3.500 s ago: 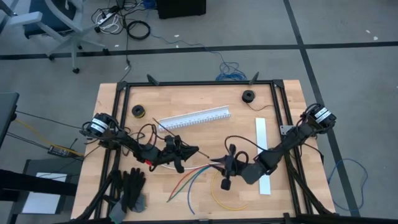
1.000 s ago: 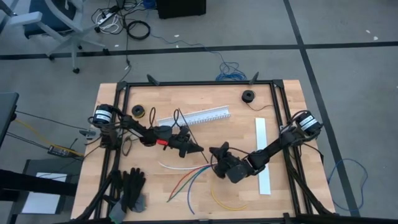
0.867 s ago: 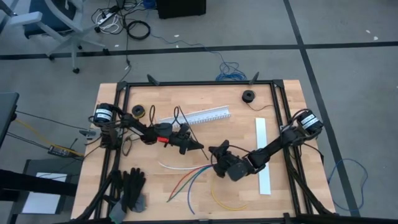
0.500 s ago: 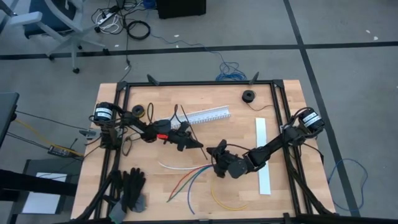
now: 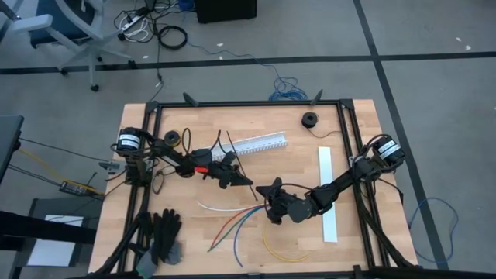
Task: Ziptie cables
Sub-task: Insert zip tie on the cable wire
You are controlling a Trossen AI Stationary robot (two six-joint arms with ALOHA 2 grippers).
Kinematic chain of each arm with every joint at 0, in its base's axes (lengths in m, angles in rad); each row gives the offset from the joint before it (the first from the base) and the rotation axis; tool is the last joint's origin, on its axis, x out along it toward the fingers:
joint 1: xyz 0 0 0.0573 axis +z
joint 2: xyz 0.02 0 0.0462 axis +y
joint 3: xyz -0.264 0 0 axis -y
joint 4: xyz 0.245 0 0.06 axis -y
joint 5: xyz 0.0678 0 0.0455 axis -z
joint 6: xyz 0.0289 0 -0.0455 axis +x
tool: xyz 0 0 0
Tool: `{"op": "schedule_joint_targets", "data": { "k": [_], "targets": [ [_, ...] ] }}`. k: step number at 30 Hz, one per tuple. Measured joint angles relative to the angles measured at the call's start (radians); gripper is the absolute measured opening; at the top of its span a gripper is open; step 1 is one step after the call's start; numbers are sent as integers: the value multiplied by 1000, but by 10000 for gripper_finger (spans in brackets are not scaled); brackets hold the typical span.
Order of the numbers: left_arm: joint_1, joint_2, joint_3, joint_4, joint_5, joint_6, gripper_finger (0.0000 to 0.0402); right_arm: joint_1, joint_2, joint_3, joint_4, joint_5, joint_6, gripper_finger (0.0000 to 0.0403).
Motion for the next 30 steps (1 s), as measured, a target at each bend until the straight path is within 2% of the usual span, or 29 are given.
{"op": "schedule_joint_targets", "data": {
  "k": [7,14,22,30],
  "targets": [
    [0,0,0,-1,6,0,0,2,0,0,1,-1,-43,37],
    [0,0,0,-4,6,0,0,20,0,0,28,-58,-125,65],
    [0,0,0,-3,4,-1,0,20,0,0,121,-51,-208,61],
    [0,0,0,1,-5,-10,0,17,0,0,82,-26,-229,59]
  ]
}}
